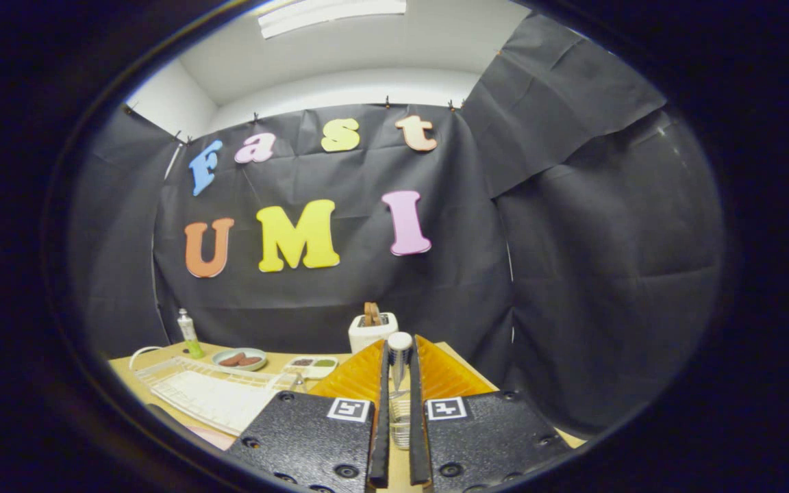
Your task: Take the plate from the dish rack, then take the spoon from the basket and place it into the plate.
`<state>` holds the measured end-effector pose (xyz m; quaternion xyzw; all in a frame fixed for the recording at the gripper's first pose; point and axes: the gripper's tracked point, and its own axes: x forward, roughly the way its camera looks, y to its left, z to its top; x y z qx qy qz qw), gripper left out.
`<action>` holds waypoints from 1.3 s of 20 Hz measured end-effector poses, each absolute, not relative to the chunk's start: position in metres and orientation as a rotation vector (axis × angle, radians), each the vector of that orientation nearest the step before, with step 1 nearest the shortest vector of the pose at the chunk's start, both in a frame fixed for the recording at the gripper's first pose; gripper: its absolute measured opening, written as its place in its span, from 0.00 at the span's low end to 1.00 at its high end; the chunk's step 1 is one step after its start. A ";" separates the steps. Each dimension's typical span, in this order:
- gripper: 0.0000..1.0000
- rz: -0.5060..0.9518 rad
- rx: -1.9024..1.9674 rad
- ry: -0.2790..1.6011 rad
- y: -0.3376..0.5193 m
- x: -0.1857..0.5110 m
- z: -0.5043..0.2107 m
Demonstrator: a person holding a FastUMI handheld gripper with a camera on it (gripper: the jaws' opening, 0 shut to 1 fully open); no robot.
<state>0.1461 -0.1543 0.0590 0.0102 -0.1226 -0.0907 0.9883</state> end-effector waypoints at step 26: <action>0.18 0.238 -0.217 0.090 0.136 0.108 -0.109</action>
